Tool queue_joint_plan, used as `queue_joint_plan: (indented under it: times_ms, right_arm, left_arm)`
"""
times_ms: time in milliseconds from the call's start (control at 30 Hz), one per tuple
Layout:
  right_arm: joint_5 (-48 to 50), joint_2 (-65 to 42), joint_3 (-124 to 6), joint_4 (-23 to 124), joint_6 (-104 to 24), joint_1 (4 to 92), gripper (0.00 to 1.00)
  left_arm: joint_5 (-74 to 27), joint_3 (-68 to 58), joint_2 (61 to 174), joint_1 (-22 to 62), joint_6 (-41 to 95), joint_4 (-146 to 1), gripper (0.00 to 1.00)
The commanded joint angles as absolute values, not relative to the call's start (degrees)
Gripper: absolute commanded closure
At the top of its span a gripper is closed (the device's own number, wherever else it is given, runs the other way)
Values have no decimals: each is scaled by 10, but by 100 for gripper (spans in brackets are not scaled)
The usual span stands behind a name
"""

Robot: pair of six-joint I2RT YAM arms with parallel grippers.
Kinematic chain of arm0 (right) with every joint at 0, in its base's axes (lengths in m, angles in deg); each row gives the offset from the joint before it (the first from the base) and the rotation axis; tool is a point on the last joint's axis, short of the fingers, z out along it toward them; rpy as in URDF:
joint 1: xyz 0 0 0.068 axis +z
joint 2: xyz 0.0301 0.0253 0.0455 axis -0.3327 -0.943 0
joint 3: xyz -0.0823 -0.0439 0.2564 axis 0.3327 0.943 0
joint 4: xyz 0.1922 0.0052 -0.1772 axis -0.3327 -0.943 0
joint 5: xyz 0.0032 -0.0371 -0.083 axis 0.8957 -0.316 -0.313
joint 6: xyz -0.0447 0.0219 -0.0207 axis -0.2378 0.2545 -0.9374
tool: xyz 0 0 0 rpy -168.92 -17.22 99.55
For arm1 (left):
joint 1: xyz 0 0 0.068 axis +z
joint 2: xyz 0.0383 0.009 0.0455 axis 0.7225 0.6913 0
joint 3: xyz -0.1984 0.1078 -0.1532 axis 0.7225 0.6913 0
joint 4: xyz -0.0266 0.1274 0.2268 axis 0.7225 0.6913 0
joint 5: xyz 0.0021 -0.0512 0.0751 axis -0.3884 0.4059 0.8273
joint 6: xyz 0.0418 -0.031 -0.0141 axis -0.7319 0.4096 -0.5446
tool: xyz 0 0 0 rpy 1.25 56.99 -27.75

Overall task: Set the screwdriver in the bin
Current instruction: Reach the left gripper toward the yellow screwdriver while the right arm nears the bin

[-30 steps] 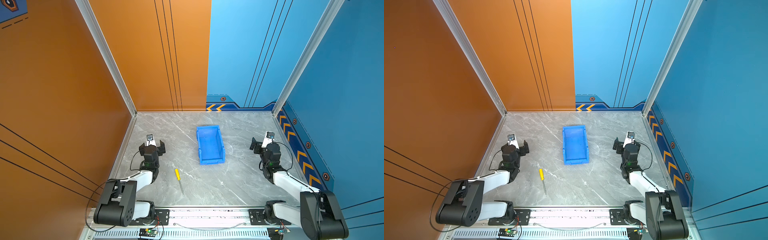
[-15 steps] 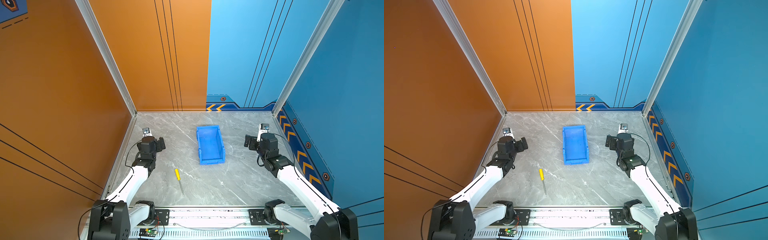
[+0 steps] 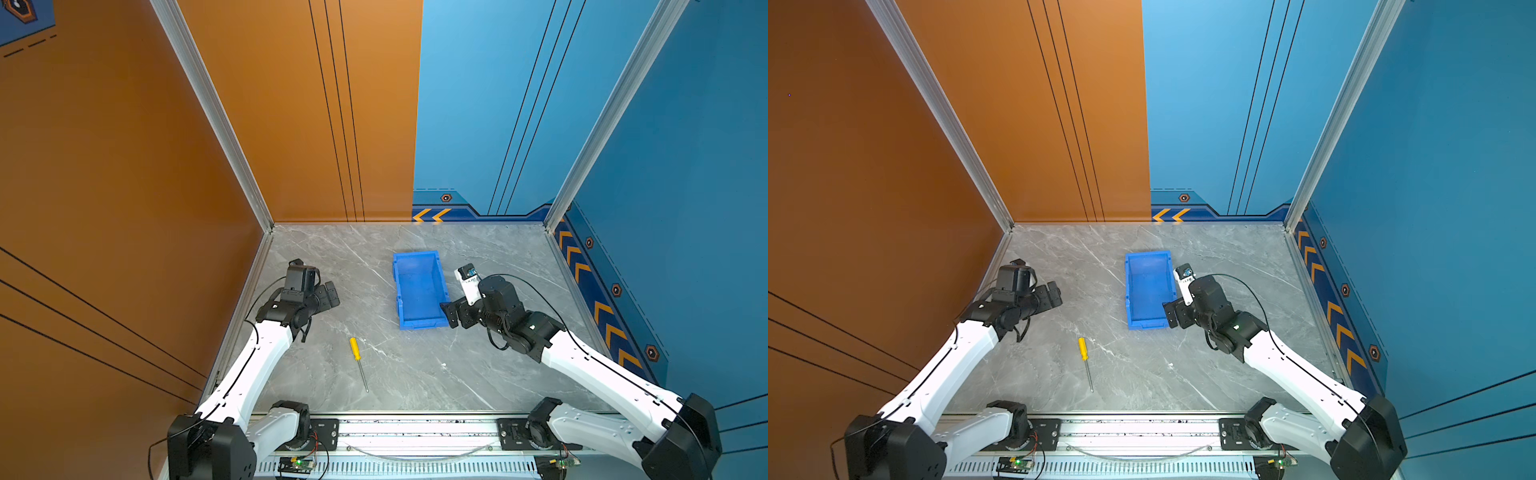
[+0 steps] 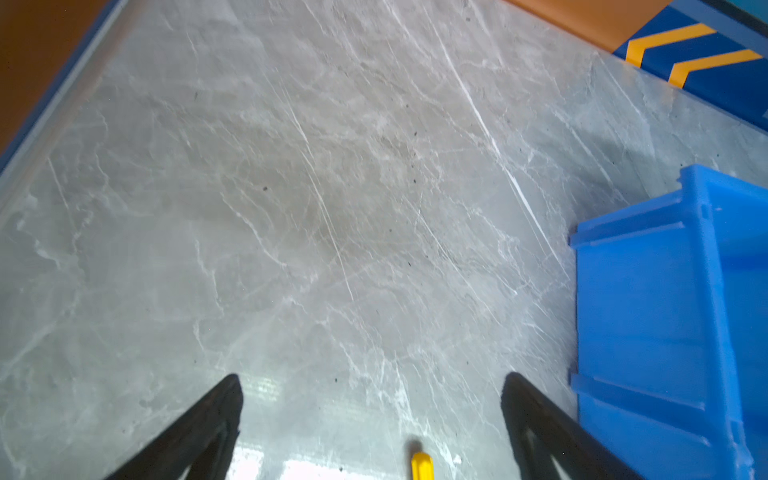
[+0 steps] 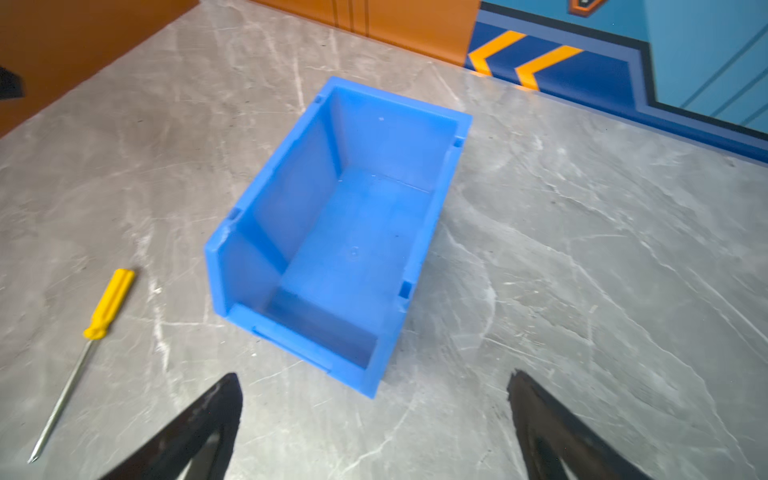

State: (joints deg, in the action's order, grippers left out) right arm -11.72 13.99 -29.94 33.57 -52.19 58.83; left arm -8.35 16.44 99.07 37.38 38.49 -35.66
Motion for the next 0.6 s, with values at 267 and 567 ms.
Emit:
queue_joint_plan:
  times_ms: [267, 567]
  right_arm:
    - [-59, 174, -327, 377, -550, 754, 0]
    - [-95, 144, -357, 370, -550, 809, 0]
  left_arm:
    - [-103, 136, 1041, 251, 485, -252, 2]
    - [-109, 173, 1084, 192, 530, -281, 0]
